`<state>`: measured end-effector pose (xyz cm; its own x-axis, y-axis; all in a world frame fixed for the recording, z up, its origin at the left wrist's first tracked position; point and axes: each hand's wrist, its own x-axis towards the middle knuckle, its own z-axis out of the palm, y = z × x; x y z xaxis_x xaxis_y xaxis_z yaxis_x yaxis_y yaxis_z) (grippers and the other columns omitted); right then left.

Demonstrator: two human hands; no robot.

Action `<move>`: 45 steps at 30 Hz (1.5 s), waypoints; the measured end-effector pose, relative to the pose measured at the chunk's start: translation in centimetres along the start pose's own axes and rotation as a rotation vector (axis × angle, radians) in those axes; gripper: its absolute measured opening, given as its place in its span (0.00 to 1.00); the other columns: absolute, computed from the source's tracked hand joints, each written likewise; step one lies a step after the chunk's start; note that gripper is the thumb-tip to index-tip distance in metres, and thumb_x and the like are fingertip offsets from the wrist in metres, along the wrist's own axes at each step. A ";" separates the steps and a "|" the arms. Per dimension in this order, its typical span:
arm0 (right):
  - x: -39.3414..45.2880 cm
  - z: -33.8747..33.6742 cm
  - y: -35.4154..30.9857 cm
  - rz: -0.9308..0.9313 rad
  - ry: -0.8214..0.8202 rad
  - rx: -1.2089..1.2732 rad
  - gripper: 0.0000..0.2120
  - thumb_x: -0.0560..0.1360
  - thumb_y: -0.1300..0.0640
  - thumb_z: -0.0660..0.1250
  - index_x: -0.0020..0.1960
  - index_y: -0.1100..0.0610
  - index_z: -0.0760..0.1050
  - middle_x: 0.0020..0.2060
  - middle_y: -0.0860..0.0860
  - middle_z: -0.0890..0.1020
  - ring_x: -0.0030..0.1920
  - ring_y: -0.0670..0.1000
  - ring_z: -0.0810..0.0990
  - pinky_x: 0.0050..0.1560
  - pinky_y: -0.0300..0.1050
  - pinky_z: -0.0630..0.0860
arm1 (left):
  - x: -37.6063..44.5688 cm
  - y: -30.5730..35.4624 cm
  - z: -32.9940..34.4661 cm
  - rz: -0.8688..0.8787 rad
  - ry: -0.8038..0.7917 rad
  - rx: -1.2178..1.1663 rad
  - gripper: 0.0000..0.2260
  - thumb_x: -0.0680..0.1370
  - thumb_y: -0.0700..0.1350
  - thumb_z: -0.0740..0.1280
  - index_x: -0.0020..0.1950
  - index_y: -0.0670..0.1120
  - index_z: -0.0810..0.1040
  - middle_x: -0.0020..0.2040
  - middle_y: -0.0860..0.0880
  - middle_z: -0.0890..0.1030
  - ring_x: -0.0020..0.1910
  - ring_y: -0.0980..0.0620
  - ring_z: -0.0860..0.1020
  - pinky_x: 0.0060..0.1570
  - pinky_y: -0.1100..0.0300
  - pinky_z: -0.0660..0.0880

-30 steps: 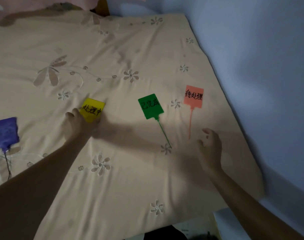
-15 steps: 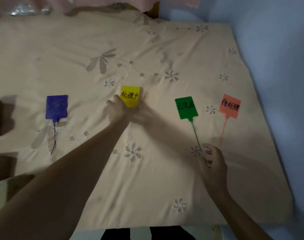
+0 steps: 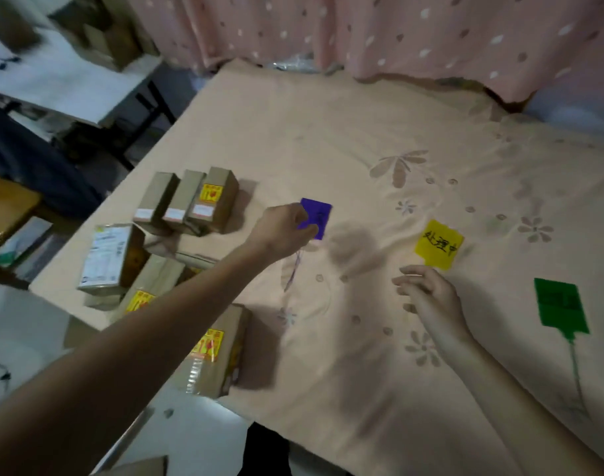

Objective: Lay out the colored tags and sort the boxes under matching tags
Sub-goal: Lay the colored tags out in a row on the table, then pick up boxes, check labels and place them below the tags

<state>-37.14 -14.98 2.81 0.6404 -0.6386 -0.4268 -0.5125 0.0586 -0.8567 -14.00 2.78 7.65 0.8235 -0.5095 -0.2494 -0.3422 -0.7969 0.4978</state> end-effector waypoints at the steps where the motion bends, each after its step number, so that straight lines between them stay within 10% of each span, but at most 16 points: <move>1: 0.4 2.6 -1.3 0.009 -0.041 0.019 0.11 0.82 0.64 0.68 0.52 0.48 0.81 0.54 0.55 0.88 0.52 0.55 0.86 0.54 0.56 0.82 | 0.1 -1.4 -1.4 0.021 0.023 -0.011 0.16 0.79 0.52 0.72 0.61 0.43 0.84 0.58 0.43 0.87 0.56 0.42 0.84 0.57 0.49 0.81; 7: 2.8 18.3 -7.8 0.085 -0.222 0.083 0.08 0.82 0.61 0.68 0.50 0.49 0.82 0.49 0.51 0.87 0.40 0.43 0.86 0.49 0.52 0.84 | 2.3 -11.5 -8.5 0.020 0.122 -0.083 0.19 0.79 0.53 0.70 0.62 0.40 0.82 0.59 0.39 0.86 0.60 0.39 0.82 0.54 0.54 0.75; 14: 5.3 31.7 -12.8 0.108 -0.241 -0.031 0.05 0.83 0.55 0.68 0.58 0.49 0.77 0.58 0.47 0.79 0.55 0.50 0.79 0.60 0.61 0.85 | 6.9 -23.6 -14.6 -0.226 0.278 -0.104 0.22 0.81 0.53 0.68 0.71 0.42 0.78 0.68 0.39 0.81 0.68 0.38 0.77 0.64 0.51 0.72; 19: 6.1 36.2 -15.1 0.009 -0.186 -0.206 0.10 0.81 0.55 0.69 0.62 0.53 0.78 0.51 0.44 0.80 0.49 0.45 0.81 0.64 0.60 0.83 | 7.6 -26.2 -17.5 -0.227 0.266 -0.128 0.20 0.81 0.52 0.67 0.71 0.43 0.79 0.66 0.41 0.83 0.65 0.41 0.80 0.66 0.50 0.76; 23: 3.0 37.2 -14.4 -0.009 -0.251 -0.301 0.02 0.75 0.53 0.69 0.46 0.48 0.80 0.42 0.47 0.84 0.55 0.58 0.86 0.58 0.58 0.83 | 1.0 -26.0 -16.5 -0.041 0.283 -0.200 0.15 0.81 0.50 0.68 0.64 0.44 0.82 0.57 0.46 0.86 0.52 0.47 0.85 0.54 0.52 0.82; 27: 0.0 36.3 -9.9 -0.035 -0.343 -0.364 0.04 0.76 0.50 0.70 0.42 0.46 0.78 0.36 0.43 0.81 0.43 0.44 0.81 0.49 0.46 0.76 | -8.6 -26.5 -11.1 0.054 0.227 -0.206 0.15 0.82 0.49 0.67 0.67 0.44 0.80 0.60 0.48 0.84 0.58 0.48 0.82 0.58 0.56 0.77; 32: -1.2 34.2 -8.4 -0.011 -0.546 -0.439 0.13 0.76 0.41 0.70 0.57 0.44 0.79 0.46 0.42 0.85 0.50 0.47 0.84 0.63 0.57 0.82 | -14.8 -29.2 -6.1 -0.118 0.170 -0.140 0.25 0.82 0.51 0.69 0.78 0.46 0.71 0.78 0.45 0.74 0.77 0.44 0.73 0.73 0.45 0.73; 45: -5.2 39.0 -9.7 0.094 -0.535 -0.431 0.44 0.77 0.44 0.72 0.85 0.38 0.50 0.80 0.45 0.66 0.79 0.55 0.70 0.73 0.66 0.76 | -14.4 -29.4 -3.2 -0.294 0.081 -0.396 0.26 0.79 0.55 0.69 0.76 0.49 0.75 0.62 0.49 0.82 0.60 0.47 0.78 0.59 0.55 0.73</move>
<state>-13.16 17.70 2.00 0.7196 -0.1731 -0.6725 -0.6901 -0.2853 -0.6651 -14.31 34.57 -0.71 0.8971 -0.2429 -0.3691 0.0947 -0.7103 0.6975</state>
